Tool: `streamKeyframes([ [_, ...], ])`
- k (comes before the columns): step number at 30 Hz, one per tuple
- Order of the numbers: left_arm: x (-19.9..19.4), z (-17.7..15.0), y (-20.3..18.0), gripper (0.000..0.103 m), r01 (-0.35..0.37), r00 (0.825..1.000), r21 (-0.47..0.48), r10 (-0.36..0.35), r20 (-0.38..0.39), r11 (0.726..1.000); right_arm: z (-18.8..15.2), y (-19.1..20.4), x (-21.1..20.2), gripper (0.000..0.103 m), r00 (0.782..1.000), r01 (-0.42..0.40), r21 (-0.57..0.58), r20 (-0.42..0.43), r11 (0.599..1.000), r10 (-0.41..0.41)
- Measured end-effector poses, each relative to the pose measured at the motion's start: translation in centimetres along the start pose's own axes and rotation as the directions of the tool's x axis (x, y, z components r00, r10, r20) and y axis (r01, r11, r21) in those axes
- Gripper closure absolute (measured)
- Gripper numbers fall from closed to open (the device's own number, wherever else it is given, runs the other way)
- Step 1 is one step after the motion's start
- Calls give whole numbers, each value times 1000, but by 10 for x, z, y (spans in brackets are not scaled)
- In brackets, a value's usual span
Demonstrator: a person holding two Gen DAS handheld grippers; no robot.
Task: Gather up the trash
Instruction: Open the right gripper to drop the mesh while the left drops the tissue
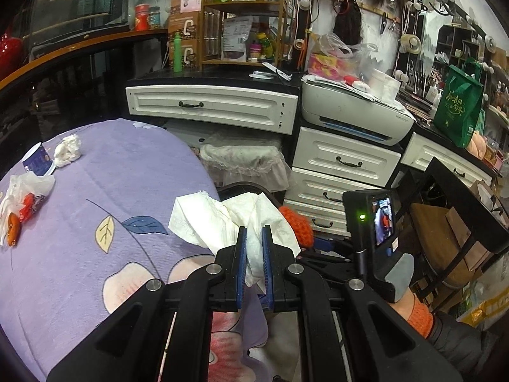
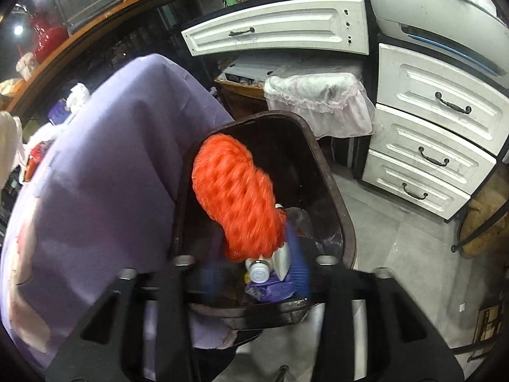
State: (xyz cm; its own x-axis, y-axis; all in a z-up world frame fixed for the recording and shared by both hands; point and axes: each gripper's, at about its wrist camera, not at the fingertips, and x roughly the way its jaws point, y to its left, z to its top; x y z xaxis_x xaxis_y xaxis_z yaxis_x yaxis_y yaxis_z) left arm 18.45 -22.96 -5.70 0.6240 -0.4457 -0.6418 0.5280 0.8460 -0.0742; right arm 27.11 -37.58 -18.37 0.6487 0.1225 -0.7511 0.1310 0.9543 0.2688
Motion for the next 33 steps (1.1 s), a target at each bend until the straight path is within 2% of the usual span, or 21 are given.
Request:
streamKeyframes([
  [1, 3, 0, -2, 93, 3, 1000, 4, -3, -5, 1000, -1, -1, -1, 39, 1000, 10, -3, 9, 1000, -10],
  [6, 15, -1, -6, 93, 18, 999, 9, -18, -34, 1000, -7, -9, -7, 37, 1000, 21, 2, 15, 1000, -21],
  [11, 25, 0, -13, 93, 27, 998, 23, -26, -58, 999, -15, -21, -27, 29, 999, 36, 33, 39, 999, -37],
  [21, 56, 14, -26, 93, 92, 988, 36, -87, -126, 995, -26, -39, -68, 28, 994, 51, 73, 94, 996, -58],
  [33, 114, 18, -43, 93, 87, 969, 35, -76, -234, 996, -39, -66, -94, 28, 988, 86, 130, 114, 988, -101],
])
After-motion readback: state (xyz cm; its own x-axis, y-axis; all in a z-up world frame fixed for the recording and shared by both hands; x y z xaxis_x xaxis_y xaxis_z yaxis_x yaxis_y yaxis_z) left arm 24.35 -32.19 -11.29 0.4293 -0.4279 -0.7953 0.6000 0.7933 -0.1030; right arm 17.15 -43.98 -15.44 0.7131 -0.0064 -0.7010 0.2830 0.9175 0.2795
